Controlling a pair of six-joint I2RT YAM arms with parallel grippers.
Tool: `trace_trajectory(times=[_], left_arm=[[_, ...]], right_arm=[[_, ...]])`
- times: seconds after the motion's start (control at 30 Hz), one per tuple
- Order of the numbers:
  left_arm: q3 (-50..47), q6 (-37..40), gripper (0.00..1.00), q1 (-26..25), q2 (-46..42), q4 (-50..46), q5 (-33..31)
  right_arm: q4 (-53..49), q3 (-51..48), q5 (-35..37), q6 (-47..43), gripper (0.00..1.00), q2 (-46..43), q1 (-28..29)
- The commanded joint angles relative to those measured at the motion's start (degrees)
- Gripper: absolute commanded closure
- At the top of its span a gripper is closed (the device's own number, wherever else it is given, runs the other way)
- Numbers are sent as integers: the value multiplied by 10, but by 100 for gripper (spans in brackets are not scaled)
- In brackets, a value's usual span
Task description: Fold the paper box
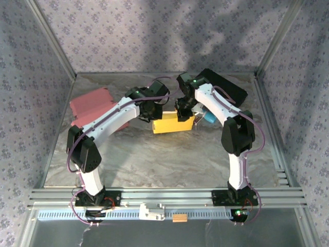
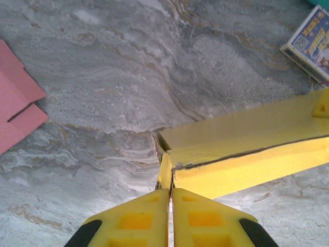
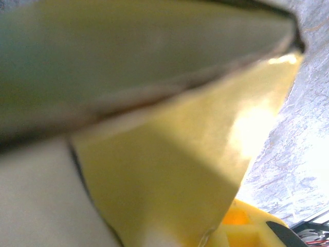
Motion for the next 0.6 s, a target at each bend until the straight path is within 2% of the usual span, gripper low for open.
trace_trajectory(times=[0.0, 0.2, 0.37, 0.57], left_arm=[[12, 14, 89, 0, 2, -14, -28], [9, 20, 88, 0, 7, -9, -26], [0, 26, 79, 1, 3, 0, -33], [0, 34, 84, 10, 11, 13, -19]], right_arm=[[-8, -17, 12, 23, 74, 11, -2], [1, -27, 18, 47, 74, 4, 4], [2, -28, 18, 59, 74, 4, 6], [2, -28, 19, 61, 74, 3, 6]])
